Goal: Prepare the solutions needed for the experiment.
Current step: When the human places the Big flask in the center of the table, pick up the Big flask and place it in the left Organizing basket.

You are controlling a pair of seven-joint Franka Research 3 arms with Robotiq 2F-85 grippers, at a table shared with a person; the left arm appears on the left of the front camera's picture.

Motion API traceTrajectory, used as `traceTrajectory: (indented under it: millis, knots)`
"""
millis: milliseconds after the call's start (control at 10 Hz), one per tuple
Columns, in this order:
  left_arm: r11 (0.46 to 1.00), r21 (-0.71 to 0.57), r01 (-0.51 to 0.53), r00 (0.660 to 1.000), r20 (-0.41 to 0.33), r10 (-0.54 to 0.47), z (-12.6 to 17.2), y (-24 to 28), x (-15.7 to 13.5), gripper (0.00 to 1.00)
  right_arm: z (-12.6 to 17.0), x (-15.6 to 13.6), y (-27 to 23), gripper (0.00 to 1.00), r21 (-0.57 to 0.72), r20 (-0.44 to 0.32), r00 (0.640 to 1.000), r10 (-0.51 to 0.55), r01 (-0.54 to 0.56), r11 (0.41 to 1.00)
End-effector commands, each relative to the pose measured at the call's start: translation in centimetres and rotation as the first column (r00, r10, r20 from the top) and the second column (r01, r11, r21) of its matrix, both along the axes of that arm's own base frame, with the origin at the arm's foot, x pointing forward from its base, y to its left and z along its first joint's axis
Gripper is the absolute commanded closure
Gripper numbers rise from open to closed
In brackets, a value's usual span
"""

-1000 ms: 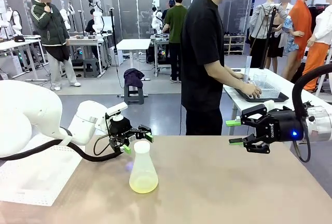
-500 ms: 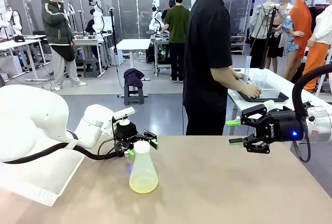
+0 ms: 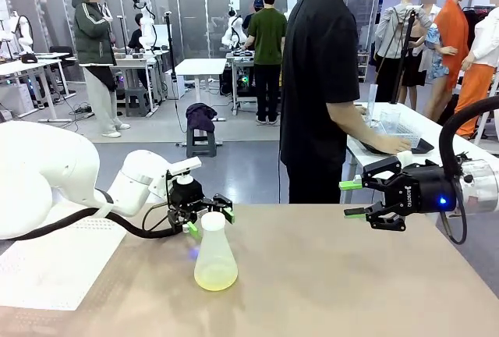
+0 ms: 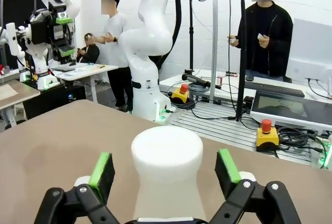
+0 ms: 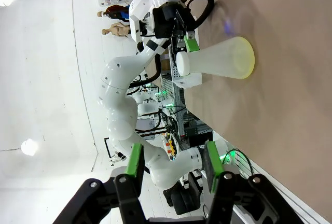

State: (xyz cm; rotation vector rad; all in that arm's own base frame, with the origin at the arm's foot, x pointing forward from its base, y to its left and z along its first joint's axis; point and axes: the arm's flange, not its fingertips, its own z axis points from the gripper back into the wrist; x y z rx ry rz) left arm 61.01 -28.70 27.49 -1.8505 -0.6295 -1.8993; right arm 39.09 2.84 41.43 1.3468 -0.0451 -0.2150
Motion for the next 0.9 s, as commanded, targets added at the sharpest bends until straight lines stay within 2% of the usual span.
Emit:
traceTrajectory:
  millis: [0,300,600,800]
  knots:
    - [0.998,0.066,0.002,1.0,-0.001,-0.002,0.4,0.4,-0.8,0.0,0.1,0.0,0.0,0.41,0.006,0.003,1.0,-0.001,0.001,1.0]
    - [0.999,0.029,0.031,0.998,-0.051,-0.03,-0.6,-0.1,-0.7,0.0,0.1,0.0,0.0,0.41,0.006,0.003,1.0,-0.001,0.001,1.0]
    - [0.998,0.031,0.062,0.997,-0.056,-0.06,-1.3,-1.6,-1.0,0.0,0.1,0.0,0.0,0.41,0.006,0.003,1.0,-0.001,0.001,1.0]
    - [0.996,0.022,0.086,0.993,-0.084,-0.084,-1.8,-2.2,-1.2,0.0,0.1,0.0,0.0,0.41,0.006,0.003,1.0,-0.001,0.001,1.0]
